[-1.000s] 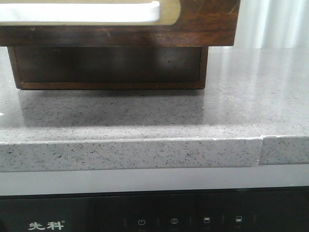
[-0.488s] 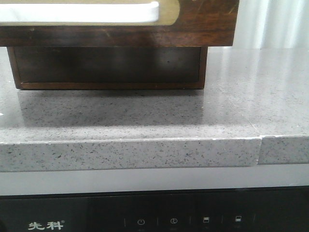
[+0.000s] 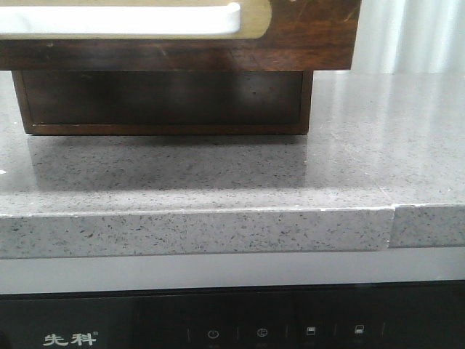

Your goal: Put scissors in drawer with both arms

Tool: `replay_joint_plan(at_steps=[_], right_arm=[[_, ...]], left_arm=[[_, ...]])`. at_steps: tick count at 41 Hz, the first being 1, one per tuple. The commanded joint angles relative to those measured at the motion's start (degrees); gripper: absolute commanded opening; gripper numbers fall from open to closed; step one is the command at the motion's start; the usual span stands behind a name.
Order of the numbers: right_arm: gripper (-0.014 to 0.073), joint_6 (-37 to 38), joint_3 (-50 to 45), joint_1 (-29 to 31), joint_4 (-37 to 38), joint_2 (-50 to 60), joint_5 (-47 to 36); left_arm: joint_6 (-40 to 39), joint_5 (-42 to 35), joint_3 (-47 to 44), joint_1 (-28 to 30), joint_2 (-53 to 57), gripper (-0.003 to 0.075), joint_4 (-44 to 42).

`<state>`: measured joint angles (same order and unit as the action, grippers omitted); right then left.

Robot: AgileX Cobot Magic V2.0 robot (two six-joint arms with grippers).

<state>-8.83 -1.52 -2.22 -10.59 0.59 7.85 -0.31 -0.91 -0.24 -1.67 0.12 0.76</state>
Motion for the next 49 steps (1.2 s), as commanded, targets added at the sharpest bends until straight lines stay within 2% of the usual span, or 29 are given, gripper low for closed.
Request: replay_joint_plan(at_steps=[1, 20, 23, 31, 49], right_arm=[[-0.0067, -0.01, -0.02, 0.18, 0.12, 1.04, -5.68], [-0.0067, -0.01, -0.02, 0.24, 0.12, 0.99, -6.39], [-0.0067, 1.7, -0.02, 0.24, 2.21, 0.99, -7.85], [-0.0067, 11.87, -0.02, 0.3, 12.55, 0.99, -12.67], [-0.0067, 12.21, -0.02, 0.55, 12.76, 0.99, -12.93]], left_arm=[[-0.54, -4.74, -1.35, -0.25, 1.11, -0.002, 0.51], [-0.54, -4.74, -1.35, -0.25, 1.11, -0.002, 0.51], [-0.54, -4.74, -1.35, -0.25, 1.11, -0.002, 0.51], [-0.54, -4.74, -1.35, -0.25, 1.11, -0.002, 0.51], [-0.54, -4.74, -1.35, -0.25, 1.11, -0.002, 0.51]])
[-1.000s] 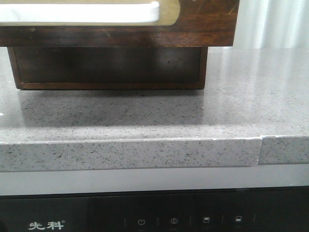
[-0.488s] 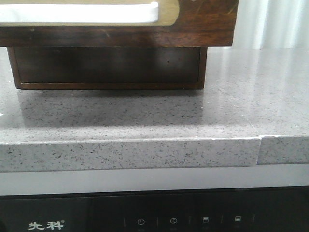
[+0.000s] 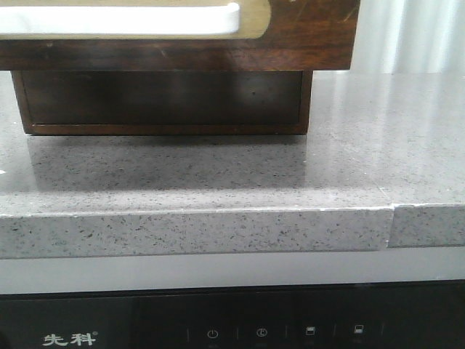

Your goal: Put scissors in drawer with both arms

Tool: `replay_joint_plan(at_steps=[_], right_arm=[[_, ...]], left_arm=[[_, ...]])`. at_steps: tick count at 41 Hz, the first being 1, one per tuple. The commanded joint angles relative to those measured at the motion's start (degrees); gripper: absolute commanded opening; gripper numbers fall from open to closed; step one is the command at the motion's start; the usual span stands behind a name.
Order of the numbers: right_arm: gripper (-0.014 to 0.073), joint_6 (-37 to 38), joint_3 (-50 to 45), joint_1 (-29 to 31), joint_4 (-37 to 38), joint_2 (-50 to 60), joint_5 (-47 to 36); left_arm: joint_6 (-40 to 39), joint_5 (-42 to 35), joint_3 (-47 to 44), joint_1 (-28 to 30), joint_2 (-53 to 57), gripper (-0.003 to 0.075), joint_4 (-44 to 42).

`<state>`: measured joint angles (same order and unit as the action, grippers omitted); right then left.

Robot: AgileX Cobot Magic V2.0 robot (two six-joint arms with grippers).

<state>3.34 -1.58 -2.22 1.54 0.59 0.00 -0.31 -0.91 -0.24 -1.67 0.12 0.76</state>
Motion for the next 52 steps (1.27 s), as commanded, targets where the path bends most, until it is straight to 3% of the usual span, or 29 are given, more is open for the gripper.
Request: replay_joint_plan(at_steps=[1, 52], right_arm=[[-0.0067, 0.04, 0.04, 0.86, 0.63, 0.99, -5.08], [-0.0067, 0.04, 0.04, 2.32, 0.57, 0.99, -5.03]], left_arm=[[-0.54, -4.74, -1.35, -0.25, 1.11, -0.002, 0.51], [-0.54, -4.74, -1.35, -0.25, 1.11, -0.002, 0.51]])
